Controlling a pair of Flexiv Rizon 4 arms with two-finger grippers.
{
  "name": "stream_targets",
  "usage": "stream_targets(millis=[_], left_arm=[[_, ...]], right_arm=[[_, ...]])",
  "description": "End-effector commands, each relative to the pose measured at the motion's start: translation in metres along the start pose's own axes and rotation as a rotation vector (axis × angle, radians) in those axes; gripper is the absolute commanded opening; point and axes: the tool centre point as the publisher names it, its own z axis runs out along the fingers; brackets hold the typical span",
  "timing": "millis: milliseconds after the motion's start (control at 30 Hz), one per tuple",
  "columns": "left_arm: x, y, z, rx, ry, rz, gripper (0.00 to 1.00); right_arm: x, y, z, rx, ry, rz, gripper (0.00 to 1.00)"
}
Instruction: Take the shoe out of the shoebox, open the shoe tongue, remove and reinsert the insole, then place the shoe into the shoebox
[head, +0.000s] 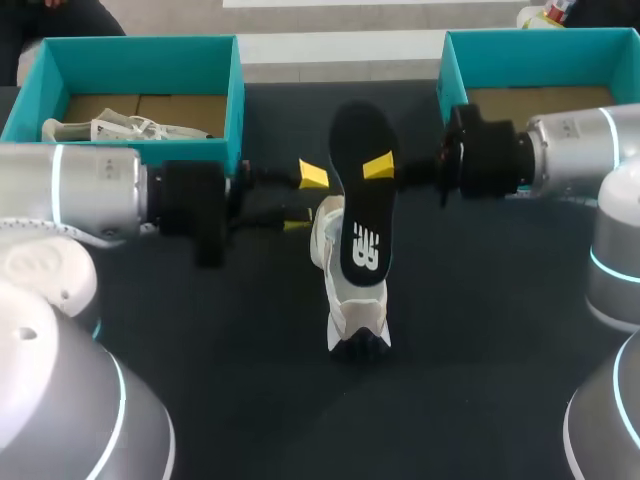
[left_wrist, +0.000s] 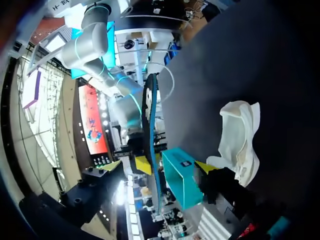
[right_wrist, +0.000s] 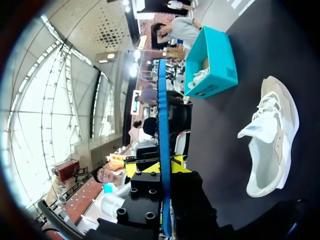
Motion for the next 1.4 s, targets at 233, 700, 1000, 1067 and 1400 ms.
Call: stream_targets(millis=[233, 700, 1000, 1067, 1400], left_arm=[[-0.022, 0.011, -0.011, -0.037, 0.332, -0.037, 1.0], [-0.026, 0.01, -0.004, -0.057, 0.556, -0.038, 1.0], [-0.044, 0.026, 0.002, -0.082, 0.792, -0.108, 1.0], [-0.045, 0.03, 0.003, -0.102, 0.818, -0.104, 1.0], [-0.047, 0.033, 0.004, -0.122, 0.799, -0.063, 1.0]], right_arm=[[-0.01, -0.002, 0.01, -0.006, 0.017, 0.009, 0.0], [-0.018, -0.001, 0.016, 0.029, 0.029, 0.041, 0.0], [-0.022, -0.005, 0.022, 0.026, 0.03, 0.045, 0.0], [-0.022, -0.005, 0.024, 0.026, 0.032, 0.045, 0.0], [-0.023, -0.005, 0.026, 0.026, 0.035, 0.049, 0.0]])
